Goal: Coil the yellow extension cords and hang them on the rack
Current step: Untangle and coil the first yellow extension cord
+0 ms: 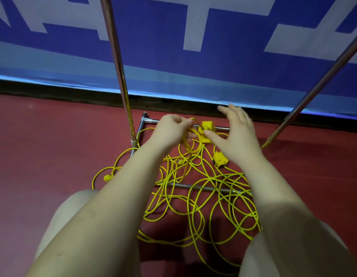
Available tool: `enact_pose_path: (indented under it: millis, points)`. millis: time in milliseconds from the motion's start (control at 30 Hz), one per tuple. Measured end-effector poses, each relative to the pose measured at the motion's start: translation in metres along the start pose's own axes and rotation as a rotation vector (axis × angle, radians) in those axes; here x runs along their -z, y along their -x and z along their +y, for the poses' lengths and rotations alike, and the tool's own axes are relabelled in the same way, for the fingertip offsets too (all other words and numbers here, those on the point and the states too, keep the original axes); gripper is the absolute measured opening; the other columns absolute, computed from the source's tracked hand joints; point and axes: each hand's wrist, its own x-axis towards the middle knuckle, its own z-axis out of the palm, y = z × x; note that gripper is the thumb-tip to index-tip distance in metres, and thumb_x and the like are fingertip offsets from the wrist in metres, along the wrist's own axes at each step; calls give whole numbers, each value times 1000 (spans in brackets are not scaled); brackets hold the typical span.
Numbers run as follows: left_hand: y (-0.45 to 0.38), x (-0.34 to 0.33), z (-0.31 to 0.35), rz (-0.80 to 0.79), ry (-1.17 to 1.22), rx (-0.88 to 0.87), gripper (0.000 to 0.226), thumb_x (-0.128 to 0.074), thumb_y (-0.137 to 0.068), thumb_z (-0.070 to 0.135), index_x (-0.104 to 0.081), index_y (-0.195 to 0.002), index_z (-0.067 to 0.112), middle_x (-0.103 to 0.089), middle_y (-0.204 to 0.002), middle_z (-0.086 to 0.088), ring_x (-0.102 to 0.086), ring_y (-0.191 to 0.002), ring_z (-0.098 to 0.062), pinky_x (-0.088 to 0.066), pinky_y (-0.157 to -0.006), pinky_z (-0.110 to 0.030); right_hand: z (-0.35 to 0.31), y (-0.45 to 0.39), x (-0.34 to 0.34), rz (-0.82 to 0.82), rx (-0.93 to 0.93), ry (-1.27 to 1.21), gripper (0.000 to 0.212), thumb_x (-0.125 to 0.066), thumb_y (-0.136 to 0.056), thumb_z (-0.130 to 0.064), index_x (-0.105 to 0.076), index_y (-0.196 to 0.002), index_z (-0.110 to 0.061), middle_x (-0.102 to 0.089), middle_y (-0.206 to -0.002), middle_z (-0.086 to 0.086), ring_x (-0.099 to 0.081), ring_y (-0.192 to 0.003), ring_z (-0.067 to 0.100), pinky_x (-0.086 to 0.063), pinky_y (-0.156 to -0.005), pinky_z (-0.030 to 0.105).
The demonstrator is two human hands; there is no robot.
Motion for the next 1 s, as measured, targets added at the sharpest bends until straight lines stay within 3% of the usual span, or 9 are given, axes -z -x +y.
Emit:
enact_pose_path:
  millis: [67, 133, 333, 467, 567, 633, 767, 867, 1000]
  points:
    - [0, -9, -2, 21, 197, 104, 13, -51, -96, 8, -58, -86, 3, -63, -74, -11, -64, -45, -8, -53, -44, -22, -11, 8, -2, -108, 84, -147, 45, -75, -72, -45, -59, -110, -26, -64, -114, -6, -57, -110, 13, -44, -95, 32]
    - [-1, -14, -3, 63, 404, 215, 9, -50, -97, 7, -55, -92, 1, -61, -79, -13, -64, -47, -12, -54, -44, -23, -13, 18, -11, -189, 112, -194, 40, -78, -67, -44, -58, -99, -30, -67, -104, -15, -61, -100, 7, -49, -87, 33]
    - [-3, -15, 0, -6, 525, 261, 10, -47, -98, 11, -53, -94, 5, -62, -78, -12, -67, -51, -12, -56, -49, -25, 2, 27, -35, 57, 205, -180, 22, -70, -78, -24, -66, -99, -17, -69, -98, -8, -63, -88, 22, -50, -81, 38]
    - [-7, -3, -4, -53, -107, 127, 43, -47, -97, 41, -62, -85, 2, -70, -67, -9, -69, -63, -21, -60, -68, -36, 3, 19, -32, 92, 169, -230, 17, -61, -86, -25, -67, -97, -14, -69, -95, -3, -63, -97, 19, -40, -99, 35]
    - [-12, -1, -14, 62, -659, -58, 56, -43, -91, 60, -62, -84, 8, -69, -83, -9, -64, -82, -26, -51, -82, -35, 6, 12, -32, -98, 18, -451, 4, -58, -91, -16, -59, -95, -17, -63, -84, -4, -61, -79, 12, -45, -77, 26]
    - [-13, -4, -17, 19, -720, -191, 47, -44, -92, 56, -58, -95, 11, -62, -94, -6, -55, -92, -23, -40, -81, -29, 8, 9, -32, -149, -66, -616, 9, -53, -94, -11, -53, -93, -20, -62, -81, -6, -60, -74, 1, -47, -72, 21]
    - [-15, -9, -19, -258, -346, -266, 33, -44, -99, 34, -65, -91, 10, -67, -88, -1, -61, -89, -17, -43, -86, -27, 11, 1, -24, -116, -128, -800, 9, -50, -94, -8, -54, -96, -16, -64, -81, -8, -63, -73, -8, -48, -67, 10]
    - [-21, -11, -28, -244, -140, -224, 34, -47, -96, 37, -67, -80, 14, -69, -79, 1, -63, -82, -19, -50, -87, -42, 14, 0, -20, 14, -69, -734, 16, -56, -92, -10, -58, -86, -24, -67, -78, -7, -66, -73, 0, -51, -70, 16]
    - [-26, -11, -40, -228, -35, -124, 35, -40, -101, 32, -67, -87, 15, -72, -87, -1, -69, -89, -11, -50, -90, -29, 4, 6, -17, 151, -42, -856, 16, -47, -97, -12, -53, -88, -23, -67, -80, -2, -65, -81, 4, -48, -75, 16]
